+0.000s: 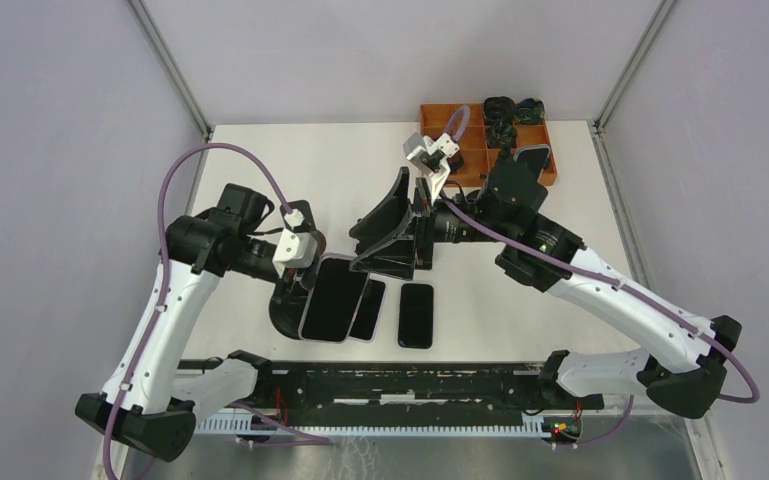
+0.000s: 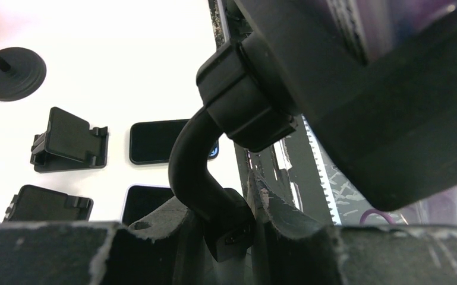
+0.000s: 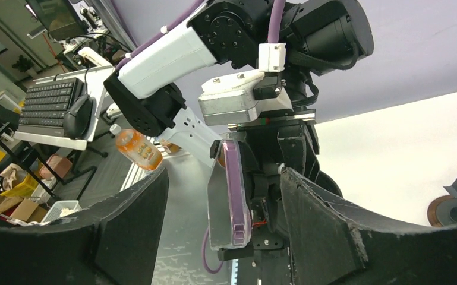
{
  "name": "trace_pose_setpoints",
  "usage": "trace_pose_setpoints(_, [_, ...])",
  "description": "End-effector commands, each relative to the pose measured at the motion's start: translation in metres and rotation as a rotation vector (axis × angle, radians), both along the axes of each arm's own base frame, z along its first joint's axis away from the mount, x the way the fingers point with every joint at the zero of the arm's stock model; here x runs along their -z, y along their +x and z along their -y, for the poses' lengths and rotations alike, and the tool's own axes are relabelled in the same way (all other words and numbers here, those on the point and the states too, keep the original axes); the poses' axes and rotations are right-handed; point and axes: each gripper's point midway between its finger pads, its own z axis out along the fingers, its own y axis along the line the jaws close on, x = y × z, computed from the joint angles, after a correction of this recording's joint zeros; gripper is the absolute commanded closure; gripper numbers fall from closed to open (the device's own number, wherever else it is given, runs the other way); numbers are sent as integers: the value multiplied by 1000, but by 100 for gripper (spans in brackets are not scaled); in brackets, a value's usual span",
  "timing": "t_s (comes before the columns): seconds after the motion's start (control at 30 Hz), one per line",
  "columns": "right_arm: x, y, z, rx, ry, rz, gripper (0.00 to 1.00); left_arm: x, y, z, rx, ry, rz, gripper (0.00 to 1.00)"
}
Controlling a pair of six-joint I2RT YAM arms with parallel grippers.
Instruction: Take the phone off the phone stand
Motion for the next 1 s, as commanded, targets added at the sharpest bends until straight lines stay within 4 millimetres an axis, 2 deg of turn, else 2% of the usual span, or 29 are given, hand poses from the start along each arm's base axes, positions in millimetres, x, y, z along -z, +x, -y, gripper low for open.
trace_pose_setpoints(0.0, [-2,-9,3,-18,2,41,28,-28,-10,5,55,-89,84,98])
trace_pose_setpoints(0.3, [26,-30,-20,-124,-50,16,45,-22,-9,5,52,-71,62,98])
trace_pose_setpoints(0.43, [27,-35,-26,-151,-52,9,53,-22,-9,5,51,-65,66,98])
trace_pose_setpoints(0.63, [26,-35,-27,-159,-60,1,78,-21,-10,3,47,-52,89,98])
trace_pose_setpoints(0.73, [26,-36,-26,-160,-67,-8,100,-20,-9,2,46,-44,106,98])
trace_pose_setpoints(0.83, [14,-36,-20,-135,-42,4,100,-14,-8,-1,47,-24,139,98])
trace_pose_setpoints(0.97, [-8,-29,-5,-64,17,41,100,3,-5,-8,49,34,203,98])
